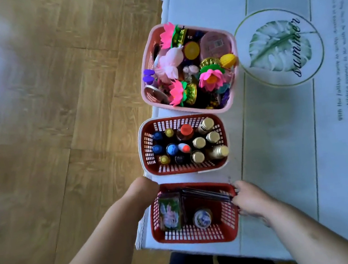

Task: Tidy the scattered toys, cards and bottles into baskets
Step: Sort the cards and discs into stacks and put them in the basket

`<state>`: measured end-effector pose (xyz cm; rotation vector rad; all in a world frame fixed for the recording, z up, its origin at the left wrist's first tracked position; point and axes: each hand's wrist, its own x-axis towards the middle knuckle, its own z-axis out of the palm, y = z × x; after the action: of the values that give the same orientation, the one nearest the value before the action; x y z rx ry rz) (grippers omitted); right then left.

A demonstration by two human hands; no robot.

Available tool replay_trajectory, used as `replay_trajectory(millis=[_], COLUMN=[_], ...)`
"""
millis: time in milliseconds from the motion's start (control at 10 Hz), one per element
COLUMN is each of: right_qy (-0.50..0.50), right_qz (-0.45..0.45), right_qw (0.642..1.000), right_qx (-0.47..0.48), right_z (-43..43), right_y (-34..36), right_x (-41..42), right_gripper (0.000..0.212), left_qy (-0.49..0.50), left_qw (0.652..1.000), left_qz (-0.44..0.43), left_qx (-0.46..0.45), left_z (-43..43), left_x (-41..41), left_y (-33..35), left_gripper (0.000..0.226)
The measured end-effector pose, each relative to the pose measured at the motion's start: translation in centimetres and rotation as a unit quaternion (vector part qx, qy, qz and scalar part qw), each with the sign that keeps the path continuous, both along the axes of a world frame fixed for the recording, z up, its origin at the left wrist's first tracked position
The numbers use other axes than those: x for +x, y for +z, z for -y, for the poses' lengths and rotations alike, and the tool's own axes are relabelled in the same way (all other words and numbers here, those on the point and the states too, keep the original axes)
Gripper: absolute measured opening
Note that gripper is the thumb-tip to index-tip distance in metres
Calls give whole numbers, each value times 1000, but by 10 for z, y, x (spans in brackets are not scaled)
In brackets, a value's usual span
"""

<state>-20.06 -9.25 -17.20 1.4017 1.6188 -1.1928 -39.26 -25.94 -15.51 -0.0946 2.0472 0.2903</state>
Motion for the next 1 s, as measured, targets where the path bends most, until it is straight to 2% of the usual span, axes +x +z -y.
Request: replay_trajectory(millis=[100, 200, 300, 400, 500, 800, 900, 1000], right_qy=[1, -30, -98, -193, -239, -222, -156, -145], right_qz=[-52, -75, -101, -128, -131, -94, -94, -136], right_qw=[998, 996, 990, 969, 959, 969, 975, 955], right_qx=[-16, -49, 9, 84, 73, 51, 129, 219], right_z=[17, 21, 9, -9, -18, -14, -24, -52], right_y=[-11, -1, -3, -6, -7, -10, 4, 19], right_x=[14, 4, -10, -30, -45, -37, -48, -80], right_gripper=[29, 20, 32, 23, 7, 8, 10, 34], left_qy=[12, 43, 90, 134, 153, 140, 125, 119], left_qw=[999, 999, 995, 989, 985, 984, 989, 988], left_qz=[24, 11, 6, 18, -11, -60, -65, -99], left_qx=[29, 27, 34, 66, 82, 91, 45, 26], left_z=[11, 18, 20, 20, 14, -2, -18, -32], left_x=[12, 9, 4, 5, 3, -11, -22, -32], left_y=[5, 4, 8, 6, -1, -6, -4, 0], left_gripper=[28, 32, 42, 43, 41, 31, 28, 30])
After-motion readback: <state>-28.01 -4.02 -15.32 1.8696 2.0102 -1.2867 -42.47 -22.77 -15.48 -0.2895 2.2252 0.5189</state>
